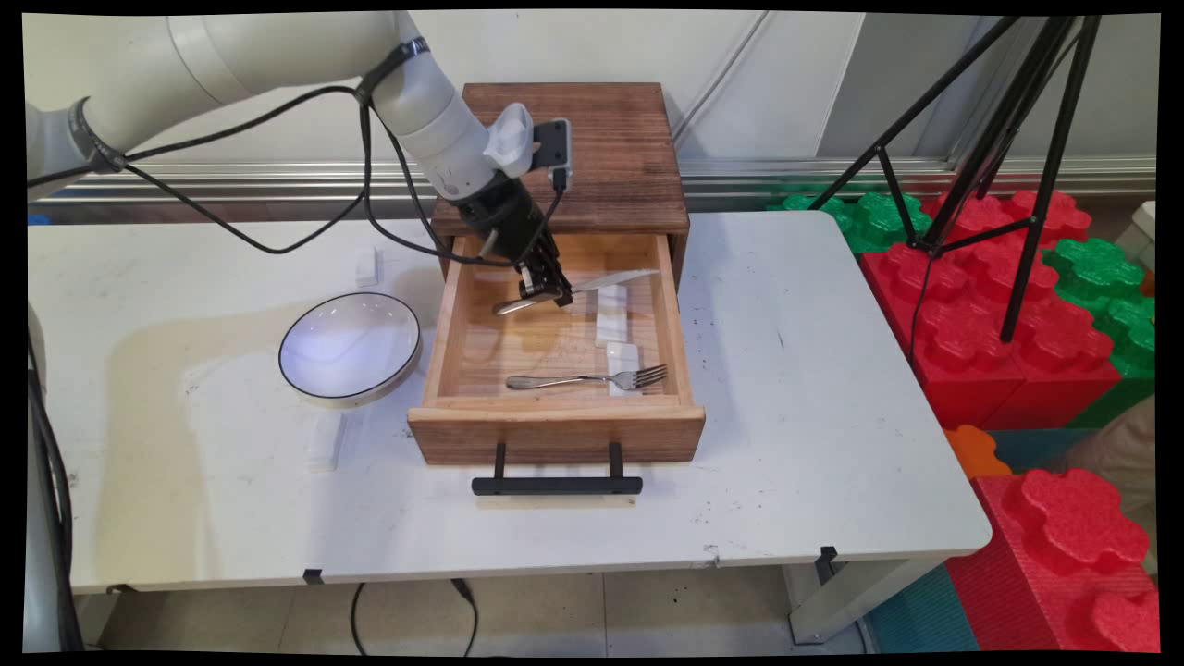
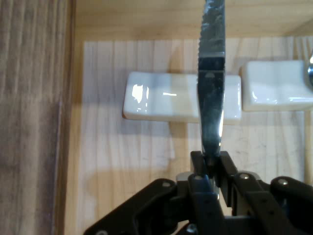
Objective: Place the picked object into the drawer
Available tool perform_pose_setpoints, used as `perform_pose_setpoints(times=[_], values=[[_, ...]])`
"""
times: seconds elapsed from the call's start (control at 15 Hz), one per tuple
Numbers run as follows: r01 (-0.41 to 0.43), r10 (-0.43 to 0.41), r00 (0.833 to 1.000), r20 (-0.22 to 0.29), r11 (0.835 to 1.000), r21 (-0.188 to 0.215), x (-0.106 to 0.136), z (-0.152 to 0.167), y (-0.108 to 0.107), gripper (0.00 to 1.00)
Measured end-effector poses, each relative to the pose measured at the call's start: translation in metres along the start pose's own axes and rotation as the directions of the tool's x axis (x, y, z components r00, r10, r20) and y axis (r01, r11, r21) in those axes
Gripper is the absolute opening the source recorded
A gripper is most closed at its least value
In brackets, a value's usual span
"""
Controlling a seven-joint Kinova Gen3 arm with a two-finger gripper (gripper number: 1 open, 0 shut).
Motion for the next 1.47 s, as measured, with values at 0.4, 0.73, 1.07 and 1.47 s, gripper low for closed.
perform_pose_setpoints(times=[0.4,0.73,1.07,1.47], values=[[-0.010,0.010,0.999,0.034,1.000,-0.007,-0.008,0.021,-0.005,0.00],[-0.018,0.018,0.999,0.045,1.000,-0.010,-0.011,0.030,-0.007,0.00],[-0.021,0.021,0.998,0.056,1.000,-0.012,-0.016,0.034,-0.008,0.00],[-0.018,0.018,0.999,0.051,1.000,-0.009,-0.016,0.035,-0.009,1.00]])
